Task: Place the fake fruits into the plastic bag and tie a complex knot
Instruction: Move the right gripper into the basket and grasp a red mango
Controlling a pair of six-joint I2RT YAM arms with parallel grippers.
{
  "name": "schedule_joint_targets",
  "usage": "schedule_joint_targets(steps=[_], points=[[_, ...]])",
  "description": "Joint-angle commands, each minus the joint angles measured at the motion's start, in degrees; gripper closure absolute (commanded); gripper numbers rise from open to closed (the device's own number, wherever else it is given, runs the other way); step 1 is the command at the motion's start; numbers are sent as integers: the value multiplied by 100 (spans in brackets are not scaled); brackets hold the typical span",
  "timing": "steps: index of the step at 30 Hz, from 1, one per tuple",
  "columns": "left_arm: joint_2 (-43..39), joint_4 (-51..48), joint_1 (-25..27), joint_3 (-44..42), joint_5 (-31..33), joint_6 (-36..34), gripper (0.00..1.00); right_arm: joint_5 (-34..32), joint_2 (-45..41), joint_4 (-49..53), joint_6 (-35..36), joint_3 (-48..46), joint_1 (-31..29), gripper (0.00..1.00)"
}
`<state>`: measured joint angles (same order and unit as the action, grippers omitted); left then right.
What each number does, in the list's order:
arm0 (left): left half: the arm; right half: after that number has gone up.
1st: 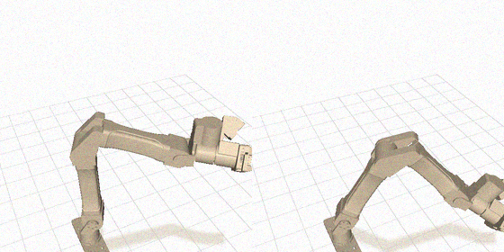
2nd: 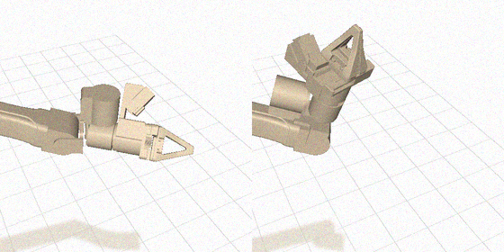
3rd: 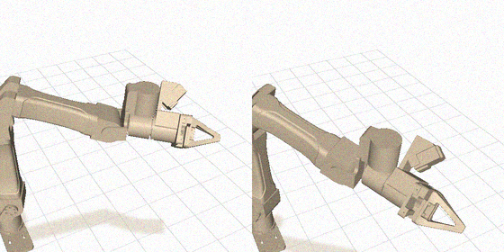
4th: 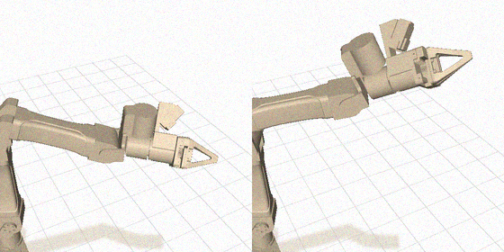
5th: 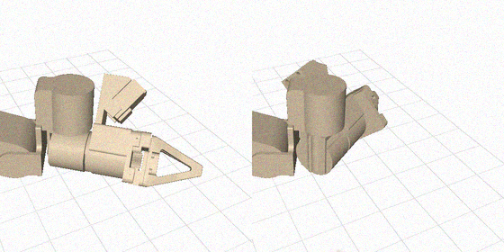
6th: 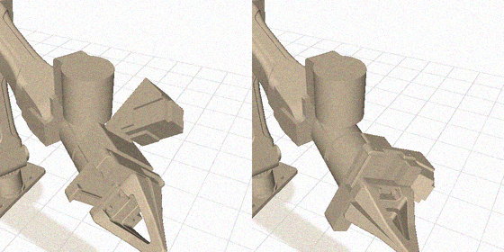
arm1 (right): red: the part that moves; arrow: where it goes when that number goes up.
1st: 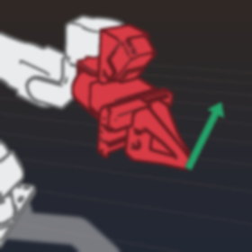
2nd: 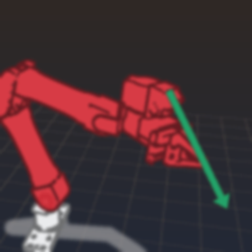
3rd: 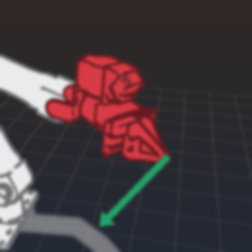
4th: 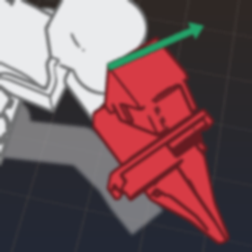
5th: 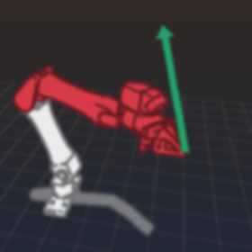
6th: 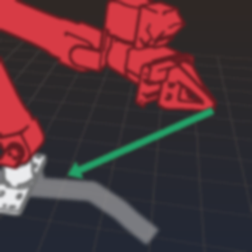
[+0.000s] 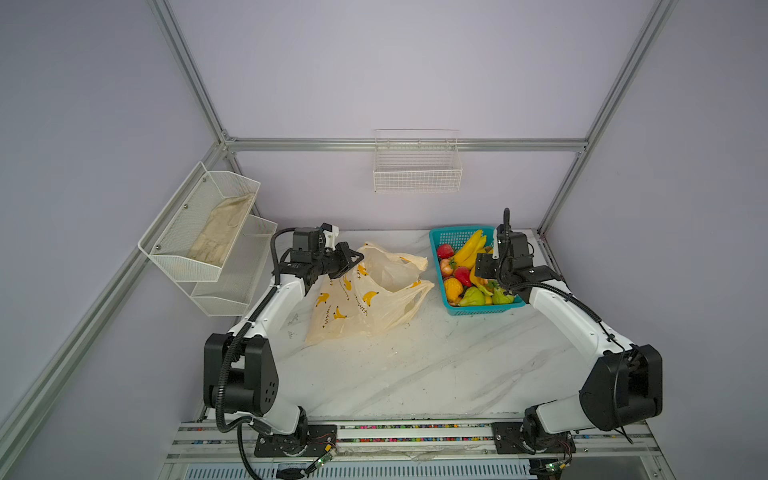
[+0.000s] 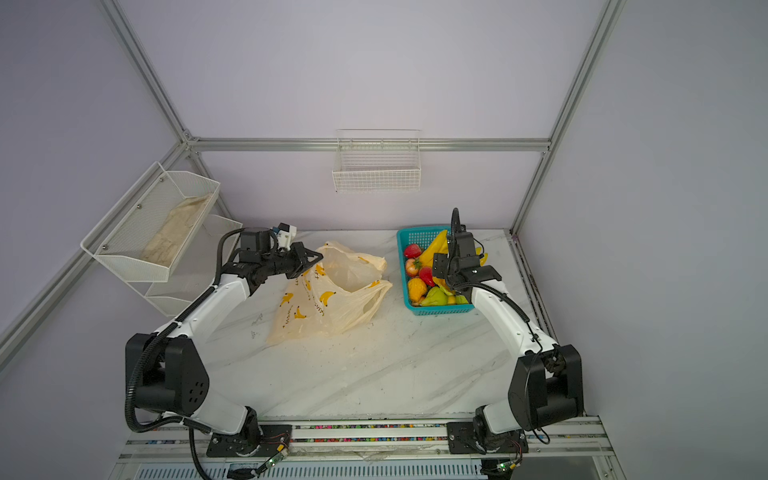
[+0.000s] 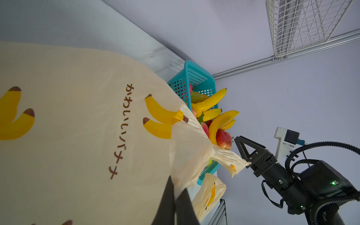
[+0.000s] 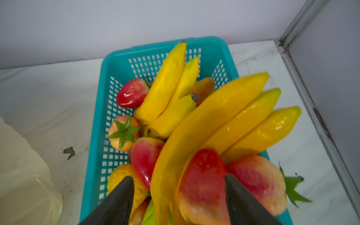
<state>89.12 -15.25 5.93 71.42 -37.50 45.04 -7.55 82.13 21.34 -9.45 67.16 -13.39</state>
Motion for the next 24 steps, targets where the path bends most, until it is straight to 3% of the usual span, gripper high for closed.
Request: schedule_joint_targets(steps=[1,24], points=[[-211,232,-40,-198,-194,100,100,47,-209,400,-396,-97,227,25],[-185,305,-39,-260,-214,102,100,-124,669,3,-225,-68,240,30]])
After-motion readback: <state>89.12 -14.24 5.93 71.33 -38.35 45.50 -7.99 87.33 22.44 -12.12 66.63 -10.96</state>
